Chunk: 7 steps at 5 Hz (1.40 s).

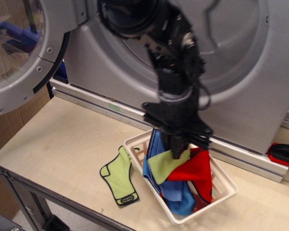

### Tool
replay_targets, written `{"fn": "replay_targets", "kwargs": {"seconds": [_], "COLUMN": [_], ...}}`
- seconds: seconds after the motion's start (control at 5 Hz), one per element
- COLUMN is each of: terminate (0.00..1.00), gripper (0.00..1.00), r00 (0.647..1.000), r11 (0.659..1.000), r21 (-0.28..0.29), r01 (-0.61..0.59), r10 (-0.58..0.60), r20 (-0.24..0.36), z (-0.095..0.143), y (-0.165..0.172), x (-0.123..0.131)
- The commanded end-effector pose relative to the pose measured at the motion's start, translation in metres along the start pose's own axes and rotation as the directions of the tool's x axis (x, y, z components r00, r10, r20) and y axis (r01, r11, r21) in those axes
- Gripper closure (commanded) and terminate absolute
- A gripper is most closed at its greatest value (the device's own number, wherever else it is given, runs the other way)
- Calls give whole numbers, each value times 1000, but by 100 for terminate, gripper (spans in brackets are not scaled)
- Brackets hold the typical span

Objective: Take clothes out of laundry machine

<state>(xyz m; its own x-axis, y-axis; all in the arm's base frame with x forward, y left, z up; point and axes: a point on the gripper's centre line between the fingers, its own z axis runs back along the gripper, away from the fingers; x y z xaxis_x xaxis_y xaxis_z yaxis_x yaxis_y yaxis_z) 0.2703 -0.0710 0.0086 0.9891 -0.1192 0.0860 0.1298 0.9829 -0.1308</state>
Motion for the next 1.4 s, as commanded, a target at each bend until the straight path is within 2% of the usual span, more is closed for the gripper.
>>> {"fn": "replay_targets", "kwargs": {"seconds": [0.0, 0.2, 0.6, 0.8, 1.0, 1.2], "terminate": [0, 0, 0, 0, 0, 0], "gripper": [100, 0, 0, 0, 0, 0], "r00": [989, 993, 990, 986, 974, 974], "r11": [989, 993, 992, 990, 979, 979], "r21": [35, 10, 30, 44, 81, 81], "r01": [-142, -114, -122, -137, -187, -187], "r10": [143, 113, 120, 132, 174, 174], "r20": [-25, 19, 74, 100, 146, 146], "z": [2, 4, 38, 68, 103, 103], "y": [28, 23, 18, 13, 10, 10], "x": [-25, -15, 9, 21, 22, 22]}}
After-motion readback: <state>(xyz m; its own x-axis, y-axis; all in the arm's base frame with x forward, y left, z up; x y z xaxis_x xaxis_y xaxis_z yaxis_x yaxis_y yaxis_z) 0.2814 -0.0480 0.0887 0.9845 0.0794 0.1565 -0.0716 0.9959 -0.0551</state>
